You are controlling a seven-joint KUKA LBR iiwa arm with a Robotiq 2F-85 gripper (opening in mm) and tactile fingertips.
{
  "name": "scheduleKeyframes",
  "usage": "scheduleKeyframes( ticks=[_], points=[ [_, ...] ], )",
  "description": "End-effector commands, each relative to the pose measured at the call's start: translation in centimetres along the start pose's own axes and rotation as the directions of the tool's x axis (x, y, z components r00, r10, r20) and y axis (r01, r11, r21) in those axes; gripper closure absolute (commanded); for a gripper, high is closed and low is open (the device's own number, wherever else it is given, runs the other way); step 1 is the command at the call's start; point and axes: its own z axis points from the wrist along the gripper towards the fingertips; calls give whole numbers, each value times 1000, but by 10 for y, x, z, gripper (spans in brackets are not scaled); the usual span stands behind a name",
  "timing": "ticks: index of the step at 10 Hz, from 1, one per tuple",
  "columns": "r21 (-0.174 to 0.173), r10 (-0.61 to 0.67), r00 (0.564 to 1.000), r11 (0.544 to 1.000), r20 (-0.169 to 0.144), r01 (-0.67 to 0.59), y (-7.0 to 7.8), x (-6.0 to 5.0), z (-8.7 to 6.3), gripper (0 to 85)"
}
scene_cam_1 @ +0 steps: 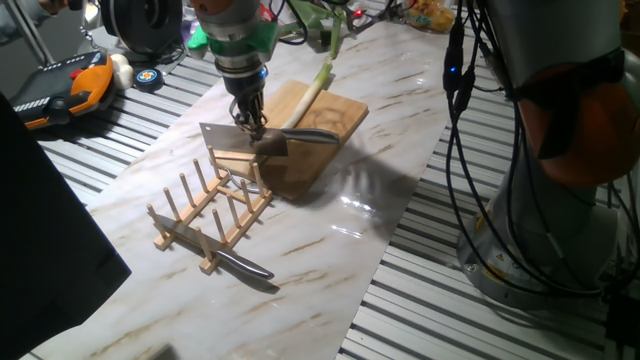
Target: Chop the scallions
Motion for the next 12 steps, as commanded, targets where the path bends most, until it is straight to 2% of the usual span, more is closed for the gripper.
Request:
scheduleKeyframes(
  ticks=[1,4,8,12],
  points=[
    [-3,0,1000,1000,-2,0,-1,1,0,843],
    [-2,2,1000,1000,-4,-2,-5,1,-1,843],
    [0,-1,1000,1000,4,1,-6,0,7,843],
    [-4,-4,1000,1000,8,4,-6,-1,8,843]
  ],
)
